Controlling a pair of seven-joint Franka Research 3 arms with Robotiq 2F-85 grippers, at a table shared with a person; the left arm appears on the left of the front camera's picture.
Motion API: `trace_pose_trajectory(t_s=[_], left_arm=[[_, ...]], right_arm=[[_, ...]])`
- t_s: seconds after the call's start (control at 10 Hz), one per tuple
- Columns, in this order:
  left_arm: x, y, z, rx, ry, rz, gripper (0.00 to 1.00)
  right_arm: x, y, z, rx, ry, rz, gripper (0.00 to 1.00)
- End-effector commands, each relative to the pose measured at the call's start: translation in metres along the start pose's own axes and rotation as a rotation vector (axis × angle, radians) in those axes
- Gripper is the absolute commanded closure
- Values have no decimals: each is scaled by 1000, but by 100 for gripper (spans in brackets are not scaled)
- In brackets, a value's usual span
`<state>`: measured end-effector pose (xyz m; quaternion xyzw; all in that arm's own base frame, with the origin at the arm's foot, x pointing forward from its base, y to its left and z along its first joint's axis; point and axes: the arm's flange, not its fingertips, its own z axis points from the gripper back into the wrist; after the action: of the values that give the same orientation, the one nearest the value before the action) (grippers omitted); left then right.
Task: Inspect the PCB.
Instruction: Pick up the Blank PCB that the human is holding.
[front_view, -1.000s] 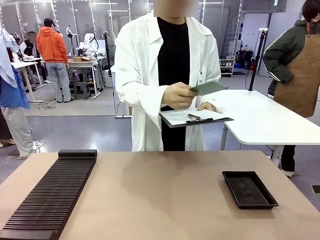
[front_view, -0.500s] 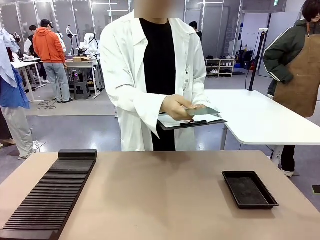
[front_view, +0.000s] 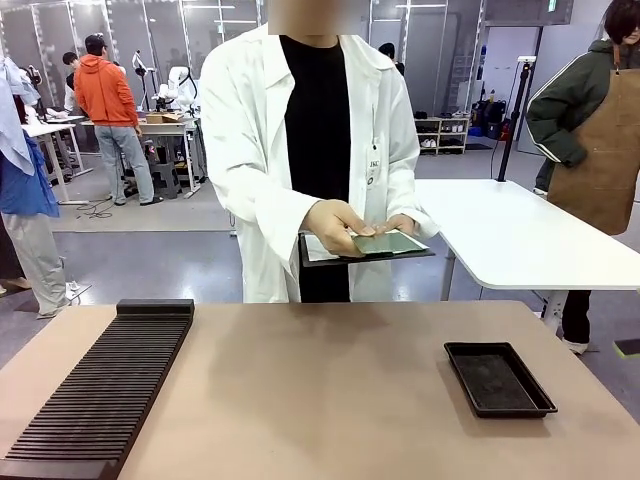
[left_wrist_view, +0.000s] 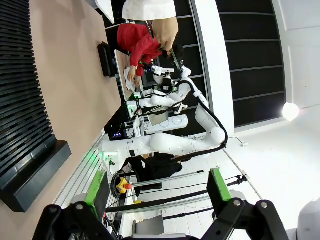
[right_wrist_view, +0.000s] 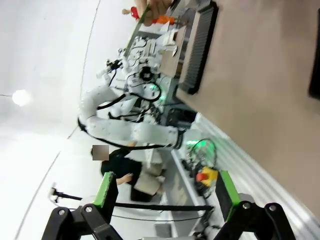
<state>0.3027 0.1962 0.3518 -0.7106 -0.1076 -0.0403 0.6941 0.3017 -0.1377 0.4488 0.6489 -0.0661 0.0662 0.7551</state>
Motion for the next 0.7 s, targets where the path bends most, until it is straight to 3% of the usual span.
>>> trace_pose_trajectory(t_s=[0.0,0.4,0.6], left_arm=[[1,-5,-1,8,3,4,0],[1,-5,-1,8,3,4,0],[1,-5,-1,8,3,4,0]], right_arm=[[22,26,-24,60,39,-149,0],[51,52,-106,96,59,-247,0],[60,55,-136,100,-6,-289,0]])
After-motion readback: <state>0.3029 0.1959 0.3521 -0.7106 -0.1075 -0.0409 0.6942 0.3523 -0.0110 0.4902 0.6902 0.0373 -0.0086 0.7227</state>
